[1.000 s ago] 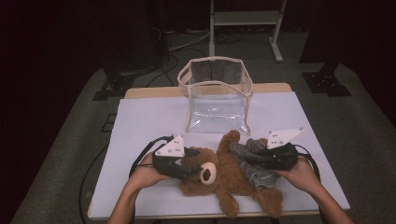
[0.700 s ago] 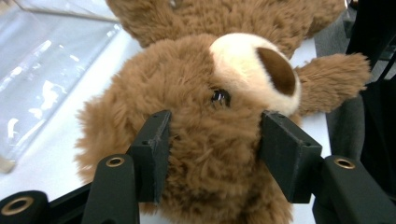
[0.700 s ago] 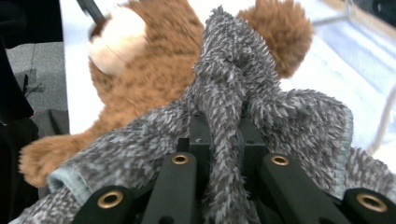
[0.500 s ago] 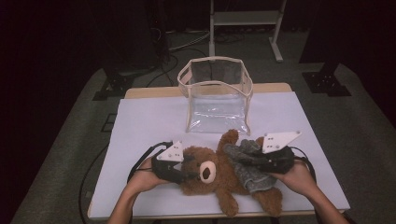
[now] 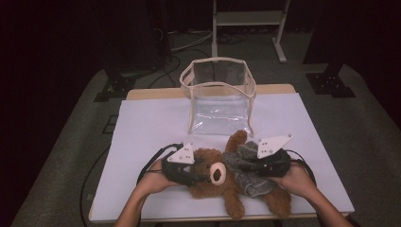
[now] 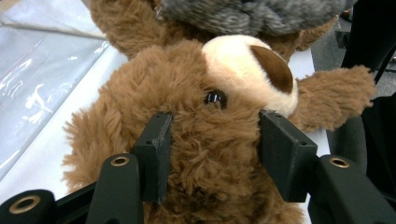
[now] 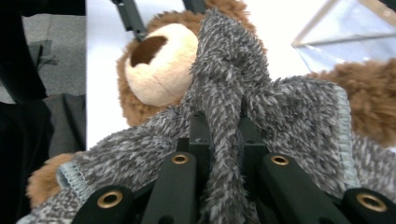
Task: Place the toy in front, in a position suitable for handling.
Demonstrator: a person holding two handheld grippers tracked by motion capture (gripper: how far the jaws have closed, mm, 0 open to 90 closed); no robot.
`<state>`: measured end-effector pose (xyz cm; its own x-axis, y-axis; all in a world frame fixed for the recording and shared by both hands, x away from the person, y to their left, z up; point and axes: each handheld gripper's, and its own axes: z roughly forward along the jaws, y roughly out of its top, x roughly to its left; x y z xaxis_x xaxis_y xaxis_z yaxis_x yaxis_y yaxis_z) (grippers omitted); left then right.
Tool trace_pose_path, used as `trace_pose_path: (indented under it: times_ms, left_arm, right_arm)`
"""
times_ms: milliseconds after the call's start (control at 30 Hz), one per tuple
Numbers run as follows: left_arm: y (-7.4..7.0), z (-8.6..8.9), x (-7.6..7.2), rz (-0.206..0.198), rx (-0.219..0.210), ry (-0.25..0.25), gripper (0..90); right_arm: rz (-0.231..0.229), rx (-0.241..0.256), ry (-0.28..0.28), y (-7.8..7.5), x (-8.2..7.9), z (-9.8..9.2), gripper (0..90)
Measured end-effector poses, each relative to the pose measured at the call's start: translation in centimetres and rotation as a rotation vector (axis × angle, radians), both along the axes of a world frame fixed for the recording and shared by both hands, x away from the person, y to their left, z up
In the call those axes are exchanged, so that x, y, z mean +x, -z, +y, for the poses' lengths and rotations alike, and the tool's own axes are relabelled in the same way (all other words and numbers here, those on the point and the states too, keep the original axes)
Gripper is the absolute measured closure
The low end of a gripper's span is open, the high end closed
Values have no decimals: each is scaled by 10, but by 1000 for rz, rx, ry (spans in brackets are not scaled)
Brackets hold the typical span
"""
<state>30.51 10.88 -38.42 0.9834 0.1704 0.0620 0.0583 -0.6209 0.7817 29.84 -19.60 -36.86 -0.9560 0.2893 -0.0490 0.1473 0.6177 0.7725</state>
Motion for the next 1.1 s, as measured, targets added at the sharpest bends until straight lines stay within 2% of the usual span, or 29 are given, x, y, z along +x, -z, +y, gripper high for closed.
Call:
trace_pose_path:
  times_ms: [233,367,467,600,667,733,833,900,1000,1100]
  left_arm:
    - [-4,-18,5,-10,5,19,463]
    - [-2,-19,7,-11,2,17,465]
    - [-1,-21,10,-13,-4,12,467]
    - [-1,-28,13,-32,-6,-3,469]
    - [-3,-30,14,-43,2,-15,467]
    - [-7,-28,12,-61,14,-20,461]
    - [-12,-20,8,-72,13,-20,455]
    - [-14,-12,5,-74,14,-19,455]
    - [-10,-4,4,-61,19,-27,455]
    - [1,-5,7,-40,28,-38,459]
  right_arm:
    - [3,13,59,-1,12,-18,797]
    - [-27,20,55,-5,2,-19,797]
    - [-42,5,53,-4,-7,-24,797]
    - [-10,30,91,0,-8,-40,798]
    - [-15,23,111,3,-8,-46,800]
    - [-22,16,120,5,-8,-50,800]
    - [-7,40,123,8,-6,-54,801]
    - [-12,48,125,8,-4,-55,801]
    - [-10,61,136,9,-3,-57,801]
    - [-10,64,143,8,-3,-57,800]
